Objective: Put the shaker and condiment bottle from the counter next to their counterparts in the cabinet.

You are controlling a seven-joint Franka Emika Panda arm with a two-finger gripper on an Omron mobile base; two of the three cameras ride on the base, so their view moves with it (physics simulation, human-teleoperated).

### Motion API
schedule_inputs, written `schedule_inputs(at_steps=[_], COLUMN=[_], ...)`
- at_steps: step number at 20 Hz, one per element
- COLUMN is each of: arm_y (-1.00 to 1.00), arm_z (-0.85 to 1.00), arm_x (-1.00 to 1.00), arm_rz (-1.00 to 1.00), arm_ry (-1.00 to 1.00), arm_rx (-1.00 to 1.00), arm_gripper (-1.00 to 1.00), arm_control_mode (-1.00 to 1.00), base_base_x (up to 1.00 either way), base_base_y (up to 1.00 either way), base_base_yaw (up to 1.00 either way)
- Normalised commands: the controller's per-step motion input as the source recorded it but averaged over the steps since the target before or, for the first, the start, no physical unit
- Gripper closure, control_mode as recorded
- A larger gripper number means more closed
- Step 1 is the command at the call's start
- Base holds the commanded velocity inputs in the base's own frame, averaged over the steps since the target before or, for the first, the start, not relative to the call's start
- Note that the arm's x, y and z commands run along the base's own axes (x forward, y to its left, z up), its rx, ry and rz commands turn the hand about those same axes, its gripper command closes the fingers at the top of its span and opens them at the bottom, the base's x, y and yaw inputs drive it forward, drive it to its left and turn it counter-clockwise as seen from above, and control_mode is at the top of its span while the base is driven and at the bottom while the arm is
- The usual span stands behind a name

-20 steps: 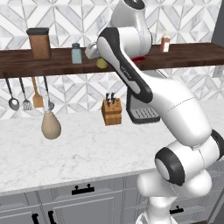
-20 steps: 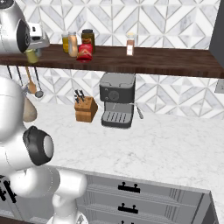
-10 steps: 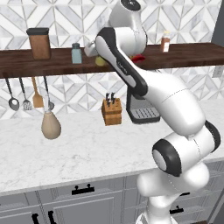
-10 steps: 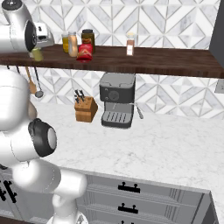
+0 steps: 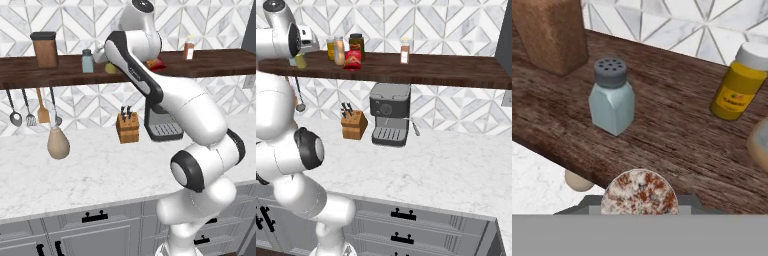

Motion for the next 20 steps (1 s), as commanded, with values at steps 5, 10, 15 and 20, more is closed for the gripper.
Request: schedule_inputs(at_steps=[5, 10, 15, 20], arm_y=[0.06, 0.0, 0.01, 0.01], arm_z=[-0.08, -0.28, -0.15, 0.0], arm_x=[0.27, 0.32, 0.23, 0.27], arm_rz=[0.0, 0.0, 0.0, 0.0], arm_ry=[0.02, 0.04, 0.01, 0.0], arm_rx=[0.0, 0.0, 0.0, 0.01], arm_gripper=[1.0, 1.0, 1.0, 1.0], arm_control_mode=[-1.0, -1.0, -1.0, -1.0], base_base_x=[0.0, 0.0, 0.0, 0.0], base_base_y=[0.0, 0.0, 0.0, 0.0], base_base_yaw=[0.0, 0.0, 0.0, 0.0])
